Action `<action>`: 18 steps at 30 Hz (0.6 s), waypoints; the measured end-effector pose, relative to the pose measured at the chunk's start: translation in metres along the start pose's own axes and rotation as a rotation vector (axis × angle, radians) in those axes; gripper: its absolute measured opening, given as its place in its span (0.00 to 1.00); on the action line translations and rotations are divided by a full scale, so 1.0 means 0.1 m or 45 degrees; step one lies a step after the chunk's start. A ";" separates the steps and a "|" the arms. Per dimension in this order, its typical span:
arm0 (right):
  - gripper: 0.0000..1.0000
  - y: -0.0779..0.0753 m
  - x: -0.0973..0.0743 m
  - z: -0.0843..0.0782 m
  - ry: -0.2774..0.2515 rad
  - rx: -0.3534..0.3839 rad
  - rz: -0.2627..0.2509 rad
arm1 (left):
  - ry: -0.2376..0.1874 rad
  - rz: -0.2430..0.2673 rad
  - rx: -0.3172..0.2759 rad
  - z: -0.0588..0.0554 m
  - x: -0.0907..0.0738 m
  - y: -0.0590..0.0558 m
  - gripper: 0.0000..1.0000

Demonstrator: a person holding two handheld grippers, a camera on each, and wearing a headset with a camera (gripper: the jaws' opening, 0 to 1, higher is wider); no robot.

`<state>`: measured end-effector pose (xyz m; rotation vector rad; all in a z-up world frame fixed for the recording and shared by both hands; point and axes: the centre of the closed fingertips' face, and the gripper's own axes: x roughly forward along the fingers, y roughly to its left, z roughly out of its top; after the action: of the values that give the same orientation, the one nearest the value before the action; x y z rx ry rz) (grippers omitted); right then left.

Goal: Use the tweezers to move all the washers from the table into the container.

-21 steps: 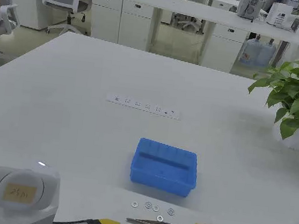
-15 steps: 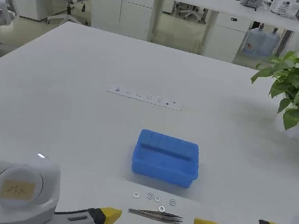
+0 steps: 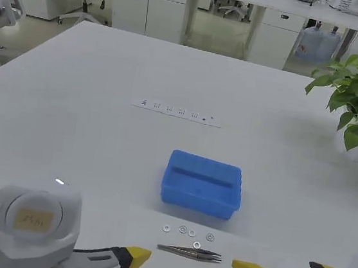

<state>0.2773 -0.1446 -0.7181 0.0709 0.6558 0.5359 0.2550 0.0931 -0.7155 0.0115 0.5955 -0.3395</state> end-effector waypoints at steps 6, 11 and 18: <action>0.92 -0.02 0.01 0.02 -0.003 0.005 -0.003 | 0.005 -0.001 0.000 0.00 0.00 0.01 0.99; 0.92 0.00 0.03 0.02 0.008 -0.005 0.005 | 0.010 -0.014 0.012 0.01 0.03 -0.02 0.94; 0.92 -0.01 0.05 0.01 0.017 -0.020 0.000 | 0.031 -0.020 0.024 -0.03 0.06 -0.02 0.95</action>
<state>0.2815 -0.1425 -0.7203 0.0524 0.6649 0.5422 0.2574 0.0897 -0.7212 0.0289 0.6165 -0.3604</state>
